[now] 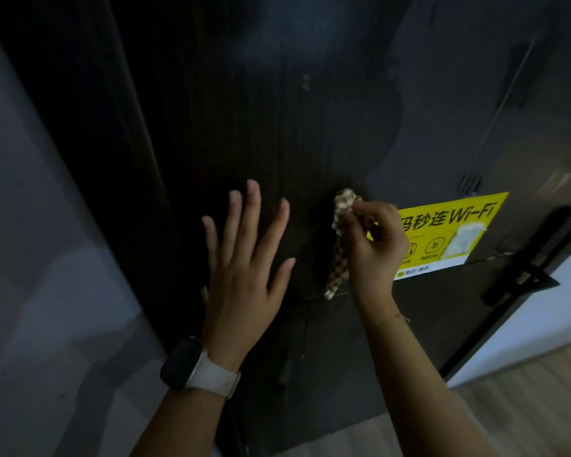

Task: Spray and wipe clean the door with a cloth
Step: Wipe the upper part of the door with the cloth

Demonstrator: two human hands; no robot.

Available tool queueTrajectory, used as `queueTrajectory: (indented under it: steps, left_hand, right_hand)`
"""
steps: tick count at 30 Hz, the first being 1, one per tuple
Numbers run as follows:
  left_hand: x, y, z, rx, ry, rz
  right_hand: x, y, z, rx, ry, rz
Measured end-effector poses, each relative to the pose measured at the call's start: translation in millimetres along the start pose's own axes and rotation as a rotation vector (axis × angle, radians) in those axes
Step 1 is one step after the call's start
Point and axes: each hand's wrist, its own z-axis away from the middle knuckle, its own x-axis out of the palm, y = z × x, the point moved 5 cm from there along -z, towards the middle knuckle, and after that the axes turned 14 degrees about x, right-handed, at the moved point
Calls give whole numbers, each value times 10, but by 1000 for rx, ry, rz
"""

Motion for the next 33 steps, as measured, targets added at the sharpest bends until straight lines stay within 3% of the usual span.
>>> queueTrajectory:
  steps: [3,7,10,14,18,24,29,33]
  left_hand:
    - [187,84,-284,35,-33,-10]
    - [426,13,-352,10,-124,-175]
    - [470,-19,-330,14,-127,-278]
    - [474,3,-347,16,-120,-340]
    - [481,-5,-335,21,-106,-350]
    - [469,0,-353,34,-109,-341]
    - [431,13,-346,51,-82,-287]
    - [410,14,-344,51,-79,-248]
  right_hand:
    - [-51,300,138,-8,36,77]
    - [-186,731,404,117,-3,90]
    - [-196,497,220,70,13,74]
    - [-144,-24,-311,-75,152,33]
    - [-188,27,-397,-149,186,67]
    - [-612,424,-700,157,425,-53]
    - [-59,81,-153,-69,184,21]
    - [4,-11,-68,-137,54,92]
